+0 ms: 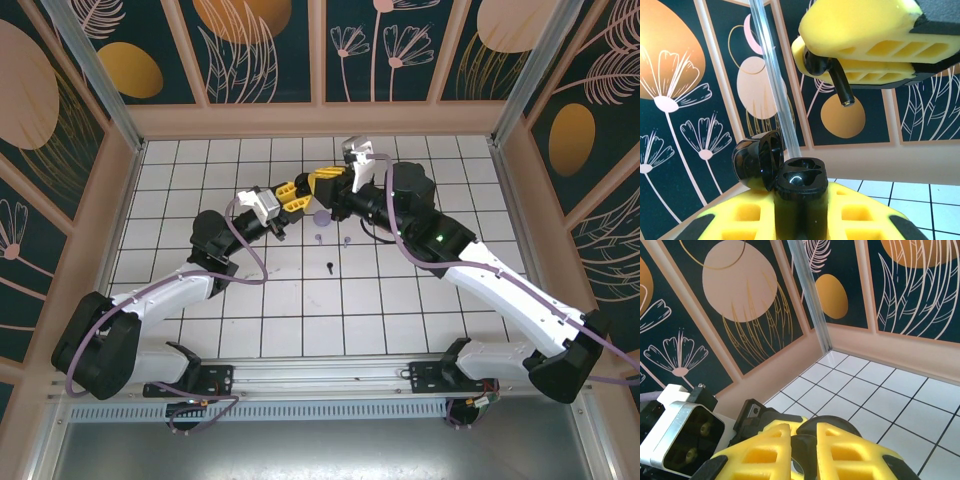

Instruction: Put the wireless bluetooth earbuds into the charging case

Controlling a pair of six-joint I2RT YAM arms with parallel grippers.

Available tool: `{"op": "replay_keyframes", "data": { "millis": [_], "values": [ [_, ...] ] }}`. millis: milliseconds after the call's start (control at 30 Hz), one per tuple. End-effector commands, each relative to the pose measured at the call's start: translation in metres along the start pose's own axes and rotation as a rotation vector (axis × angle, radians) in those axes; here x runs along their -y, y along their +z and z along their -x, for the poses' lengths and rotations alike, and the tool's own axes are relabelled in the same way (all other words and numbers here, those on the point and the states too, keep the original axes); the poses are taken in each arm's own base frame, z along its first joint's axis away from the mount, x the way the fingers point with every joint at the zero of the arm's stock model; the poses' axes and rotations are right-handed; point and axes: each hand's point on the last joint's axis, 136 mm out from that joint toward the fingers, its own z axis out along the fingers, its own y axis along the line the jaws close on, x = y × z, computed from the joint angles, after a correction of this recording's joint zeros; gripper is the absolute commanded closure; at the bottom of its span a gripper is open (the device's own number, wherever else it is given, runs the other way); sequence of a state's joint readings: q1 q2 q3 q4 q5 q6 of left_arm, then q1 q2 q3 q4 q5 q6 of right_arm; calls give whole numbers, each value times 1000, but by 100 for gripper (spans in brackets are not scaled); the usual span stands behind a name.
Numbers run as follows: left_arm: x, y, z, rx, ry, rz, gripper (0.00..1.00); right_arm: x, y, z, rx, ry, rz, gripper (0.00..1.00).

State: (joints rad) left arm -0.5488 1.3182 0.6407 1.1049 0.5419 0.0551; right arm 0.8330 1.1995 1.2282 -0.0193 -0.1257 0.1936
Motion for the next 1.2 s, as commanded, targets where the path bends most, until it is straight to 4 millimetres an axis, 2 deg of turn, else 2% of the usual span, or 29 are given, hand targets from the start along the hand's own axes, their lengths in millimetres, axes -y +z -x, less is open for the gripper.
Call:
{"op": "replay_keyframes", "data": {
  "millis": [0, 867, 1167],
  "values": [
    [1, 5, 30, 82, 31, -16, 100, -8, 3, 10, 49, 7, 36, 85],
    [5, 6, 37, 86, 12, -34, 100, 4, 25, -6, 9, 5, -4, 86],
    [6, 6, 44, 100, 17, -37, 100, 15, 31, -27, -62, -24, -46, 86]
  ]
}}
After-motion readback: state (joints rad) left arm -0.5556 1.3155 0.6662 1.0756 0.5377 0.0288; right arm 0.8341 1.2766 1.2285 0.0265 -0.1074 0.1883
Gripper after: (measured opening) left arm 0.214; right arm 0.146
